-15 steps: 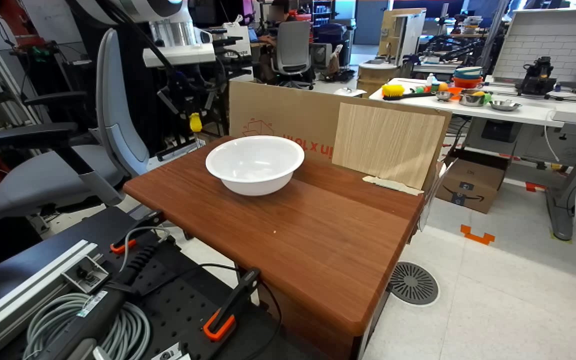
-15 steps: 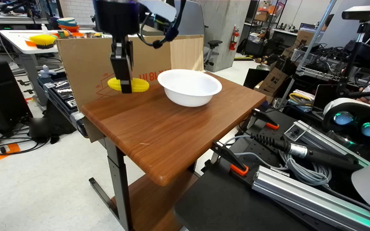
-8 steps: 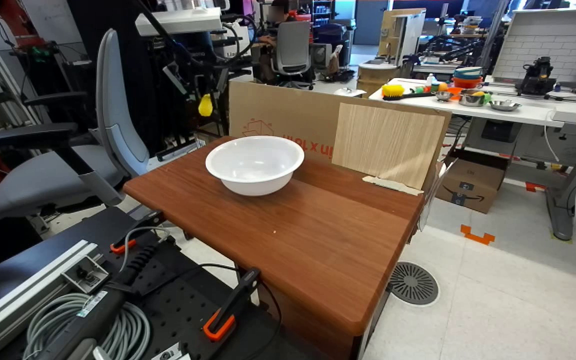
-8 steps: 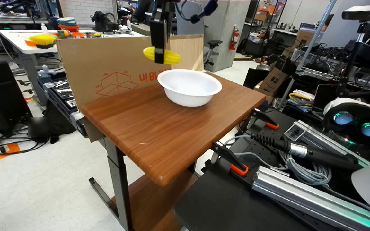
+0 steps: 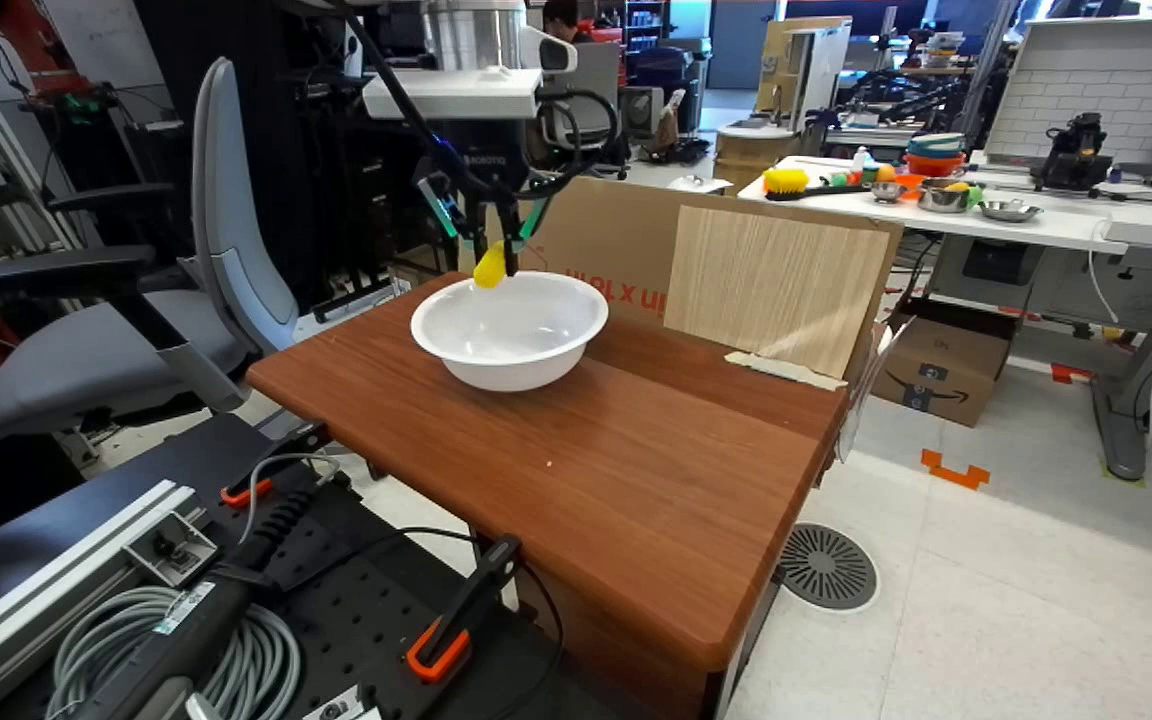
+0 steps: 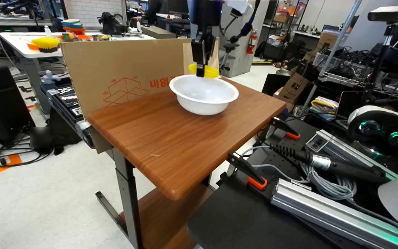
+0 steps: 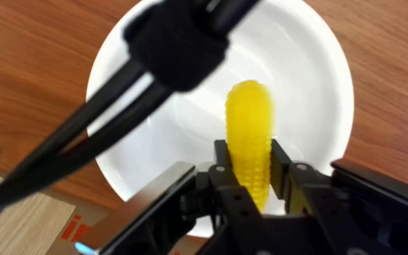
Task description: Pick up the corn toy and put it in the bowl
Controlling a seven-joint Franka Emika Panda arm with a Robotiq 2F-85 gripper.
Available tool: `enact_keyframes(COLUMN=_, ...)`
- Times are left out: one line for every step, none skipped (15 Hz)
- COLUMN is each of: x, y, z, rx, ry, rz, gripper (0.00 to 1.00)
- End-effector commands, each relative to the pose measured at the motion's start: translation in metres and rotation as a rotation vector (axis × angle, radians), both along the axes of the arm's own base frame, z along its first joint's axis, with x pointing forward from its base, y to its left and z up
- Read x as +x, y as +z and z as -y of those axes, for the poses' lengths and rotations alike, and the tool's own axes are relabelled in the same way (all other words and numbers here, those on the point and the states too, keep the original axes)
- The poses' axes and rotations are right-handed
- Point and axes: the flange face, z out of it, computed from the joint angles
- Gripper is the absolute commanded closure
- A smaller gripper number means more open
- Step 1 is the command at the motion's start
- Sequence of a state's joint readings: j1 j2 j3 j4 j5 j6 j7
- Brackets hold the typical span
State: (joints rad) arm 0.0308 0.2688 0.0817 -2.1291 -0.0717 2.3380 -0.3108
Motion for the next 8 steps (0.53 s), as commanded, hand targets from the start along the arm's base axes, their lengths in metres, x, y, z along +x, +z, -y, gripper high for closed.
enact_keyframes(x=0.006, y=-0.028, z=0.007, rx=0.026, ry=-0.079, rz=-0.068, gripper=0.93)
enact_keyframes(x=0.006, y=-0.035, z=0.007, rx=0.034, ry=-0.091, rz=-0.081, gripper=0.93)
enact_keyframes(x=0.006, y=-0.04, z=0.005, rx=0.04, ry=-0.098, rz=-0.09, gripper=0.93)
enact_keyframes(x=0.006, y=-0.045, z=0.002, rx=0.046, ry=-0.103, rz=-0.1, gripper=0.93)
enact_keyframes(x=0.007, y=-0.049, z=0.001, rx=0.051, ry=-0.107, rz=-0.108, gripper=0.93)
enact_keyframes(x=0.007, y=-0.051, z=-0.001, rx=0.056, ry=-0.113, rz=-0.112, gripper=0.93)
enact_keyframes(x=0.008, y=-0.052, z=-0.003, rx=0.058, ry=-0.114, rz=-0.115, gripper=0.45)
enact_keyframes(x=0.007, y=-0.052, z=-0.004, rx=0.061, ry=-0.113, rz=-0.12, gripper=0.45)
